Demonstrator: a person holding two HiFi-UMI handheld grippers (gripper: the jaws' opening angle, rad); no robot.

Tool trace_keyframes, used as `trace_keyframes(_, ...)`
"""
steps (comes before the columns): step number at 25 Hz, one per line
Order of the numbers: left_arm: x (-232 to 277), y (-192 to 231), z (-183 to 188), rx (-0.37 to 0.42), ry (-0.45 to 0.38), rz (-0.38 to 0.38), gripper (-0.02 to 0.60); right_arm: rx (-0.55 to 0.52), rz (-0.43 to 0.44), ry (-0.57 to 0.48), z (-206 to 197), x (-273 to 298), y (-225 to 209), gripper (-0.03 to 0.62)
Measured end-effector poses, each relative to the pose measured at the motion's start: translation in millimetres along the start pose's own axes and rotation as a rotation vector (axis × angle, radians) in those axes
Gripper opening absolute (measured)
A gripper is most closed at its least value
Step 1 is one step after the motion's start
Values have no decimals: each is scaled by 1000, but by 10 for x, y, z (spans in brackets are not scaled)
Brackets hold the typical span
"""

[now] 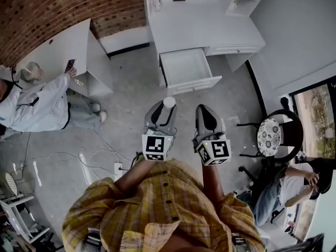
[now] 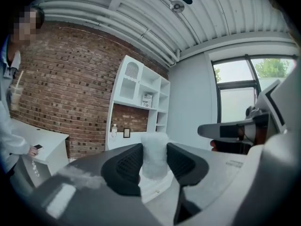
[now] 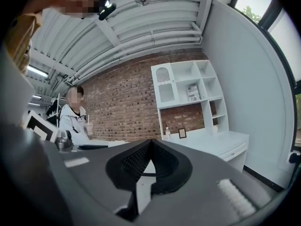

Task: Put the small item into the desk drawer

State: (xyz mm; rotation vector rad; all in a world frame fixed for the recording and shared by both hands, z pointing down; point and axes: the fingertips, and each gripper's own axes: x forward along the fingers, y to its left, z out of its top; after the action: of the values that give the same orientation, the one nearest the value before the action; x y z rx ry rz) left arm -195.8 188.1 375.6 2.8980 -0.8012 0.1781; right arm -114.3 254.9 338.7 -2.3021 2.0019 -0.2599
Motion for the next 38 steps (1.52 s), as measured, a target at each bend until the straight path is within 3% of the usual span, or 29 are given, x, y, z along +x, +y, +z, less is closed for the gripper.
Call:
trace_keyframes(12, 1352, 672, 225, -1, 42, -45, 169, 6, -56, 48, 139, 1327, -592, -2)
trace_keyframes(22, 1858, 916, 48, -24, 115, -43, 169, 29, -78, 130, -84, 1832, -866, -2)
trace_keyframes(32, 2376, 885, -179, -14, 155, 25, 169, 44, 28, 148, -201, 2208, -1262, -2)
trace_keyframes(38, 2874, 788, -305, -20, 204, 66, 169, 69, 92, 174, -237, 2570, -1722, -2)
